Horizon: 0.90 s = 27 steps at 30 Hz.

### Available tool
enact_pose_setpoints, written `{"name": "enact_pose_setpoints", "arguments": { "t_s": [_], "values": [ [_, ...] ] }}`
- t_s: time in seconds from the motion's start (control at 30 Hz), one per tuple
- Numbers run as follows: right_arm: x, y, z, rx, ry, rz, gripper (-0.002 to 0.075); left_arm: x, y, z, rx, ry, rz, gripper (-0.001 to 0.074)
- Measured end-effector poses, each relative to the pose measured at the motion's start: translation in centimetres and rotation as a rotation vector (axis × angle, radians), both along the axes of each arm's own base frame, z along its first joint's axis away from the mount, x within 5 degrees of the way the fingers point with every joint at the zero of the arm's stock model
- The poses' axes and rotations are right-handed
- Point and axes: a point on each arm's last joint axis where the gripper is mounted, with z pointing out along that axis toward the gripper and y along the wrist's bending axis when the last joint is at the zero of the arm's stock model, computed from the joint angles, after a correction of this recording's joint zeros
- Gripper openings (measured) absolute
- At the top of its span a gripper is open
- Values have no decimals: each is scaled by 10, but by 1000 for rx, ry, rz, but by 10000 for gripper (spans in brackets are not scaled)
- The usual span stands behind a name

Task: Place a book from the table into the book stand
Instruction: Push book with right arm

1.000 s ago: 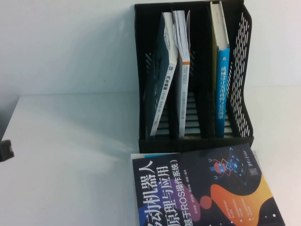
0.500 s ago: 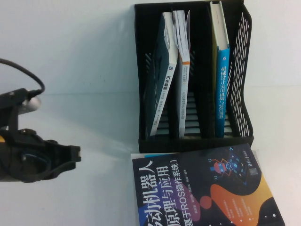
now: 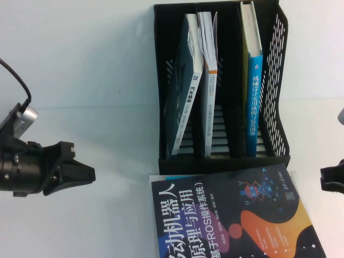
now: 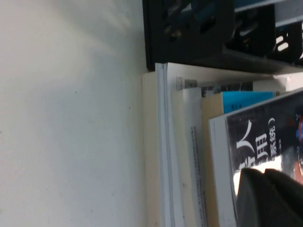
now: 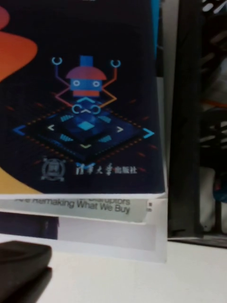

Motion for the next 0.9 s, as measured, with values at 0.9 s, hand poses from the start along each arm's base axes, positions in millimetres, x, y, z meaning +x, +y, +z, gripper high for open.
{"name": "enact_pose_setpoints", "arguments": {
  "t_s": [0.9],
  "values": [
    [24,17,-29,60,4,212,-4,4,10,-19,47,88,-33,-4]
  ]
}}
